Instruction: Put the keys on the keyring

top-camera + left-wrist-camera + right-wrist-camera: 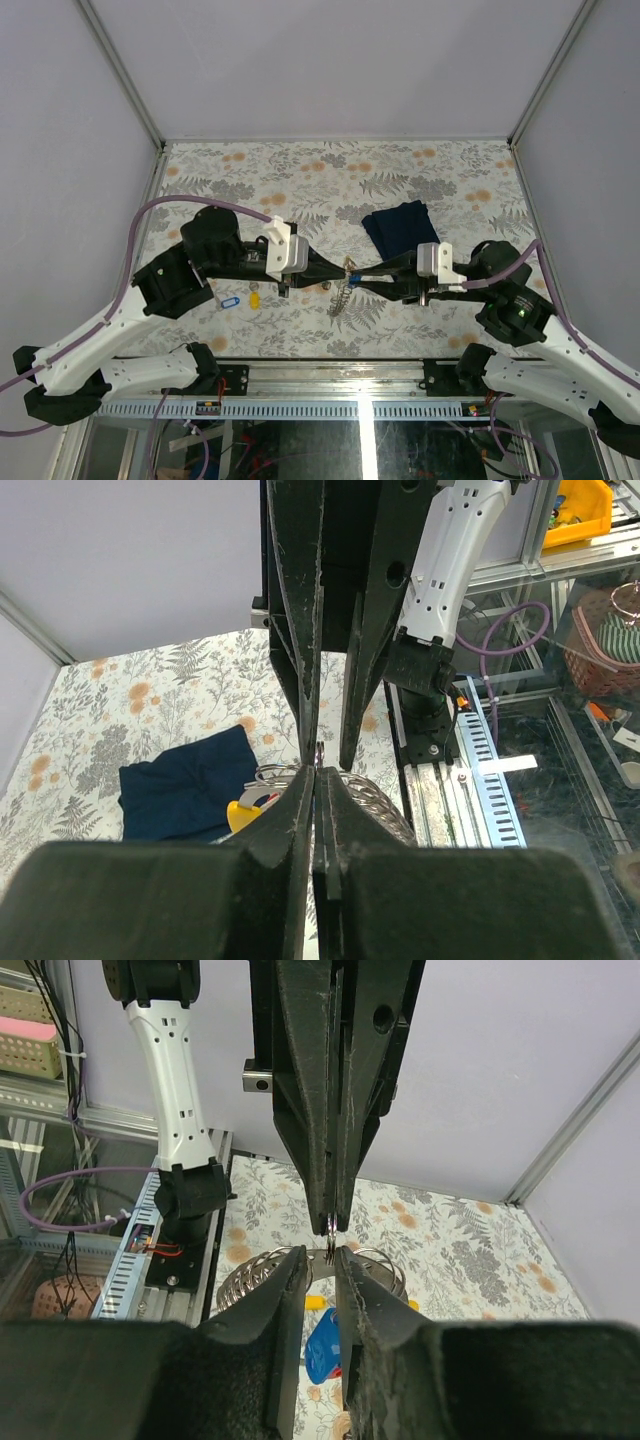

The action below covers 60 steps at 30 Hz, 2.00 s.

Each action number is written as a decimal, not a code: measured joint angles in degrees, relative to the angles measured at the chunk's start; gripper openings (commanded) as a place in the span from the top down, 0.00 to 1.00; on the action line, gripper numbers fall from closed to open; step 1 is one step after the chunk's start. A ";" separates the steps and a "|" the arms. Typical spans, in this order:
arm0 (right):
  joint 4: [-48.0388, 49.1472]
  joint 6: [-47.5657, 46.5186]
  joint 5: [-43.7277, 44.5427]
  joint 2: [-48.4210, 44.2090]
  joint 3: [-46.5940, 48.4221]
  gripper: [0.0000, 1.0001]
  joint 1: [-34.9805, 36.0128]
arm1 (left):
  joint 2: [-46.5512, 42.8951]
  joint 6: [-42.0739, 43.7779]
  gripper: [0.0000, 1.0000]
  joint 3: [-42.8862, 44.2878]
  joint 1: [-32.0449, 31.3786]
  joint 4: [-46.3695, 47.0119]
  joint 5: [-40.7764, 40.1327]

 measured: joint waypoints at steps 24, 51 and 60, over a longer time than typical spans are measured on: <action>1.68 -0.02 0.11 0.81 0.70 1.00 0.00 | -0.24 0.46 0.74 1.86 0.00 -2.23 0.07; 14.32 -24.70 -15.63 -1.90 -4.20 1.00 0.02 | -7.04 -9.35 0.68 -6.51 0.00 15.91 5.60; 15.72 -24.63 -16.22 -0.81 -3.74 1.00 0.02 | -6.88 -8.94 0.63 -6.51 0.00 16.72 7.52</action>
